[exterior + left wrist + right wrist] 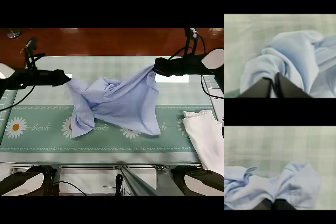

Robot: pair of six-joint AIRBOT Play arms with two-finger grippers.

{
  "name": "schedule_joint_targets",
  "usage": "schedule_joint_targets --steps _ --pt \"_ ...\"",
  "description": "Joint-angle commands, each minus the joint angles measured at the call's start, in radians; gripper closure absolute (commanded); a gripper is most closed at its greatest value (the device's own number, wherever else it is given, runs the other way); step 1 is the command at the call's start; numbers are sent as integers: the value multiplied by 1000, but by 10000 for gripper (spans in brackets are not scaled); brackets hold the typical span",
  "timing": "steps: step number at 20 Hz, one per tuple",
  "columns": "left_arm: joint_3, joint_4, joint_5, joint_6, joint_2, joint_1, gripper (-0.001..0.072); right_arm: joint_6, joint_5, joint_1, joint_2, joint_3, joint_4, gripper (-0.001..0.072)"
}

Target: Fold the shirts.

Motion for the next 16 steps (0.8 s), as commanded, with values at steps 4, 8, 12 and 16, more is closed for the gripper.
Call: schedule_joint_targets --steps 4,8,12,16 --pt "226 60 -138 -48 -156 50 6 -74 -2 -137 -122 132 180 87" --pt "168 167 -432 -181 -157 227 6 -93 428 -351 -46 145 -63 93" --pt "-163 -113 -446 -37 -157 224 6 -92 464 -470 60 -109 -104 95" --pt "-285 -200 -299 -7 -164 163 6 -165 324 -473 174 -419 78 94"
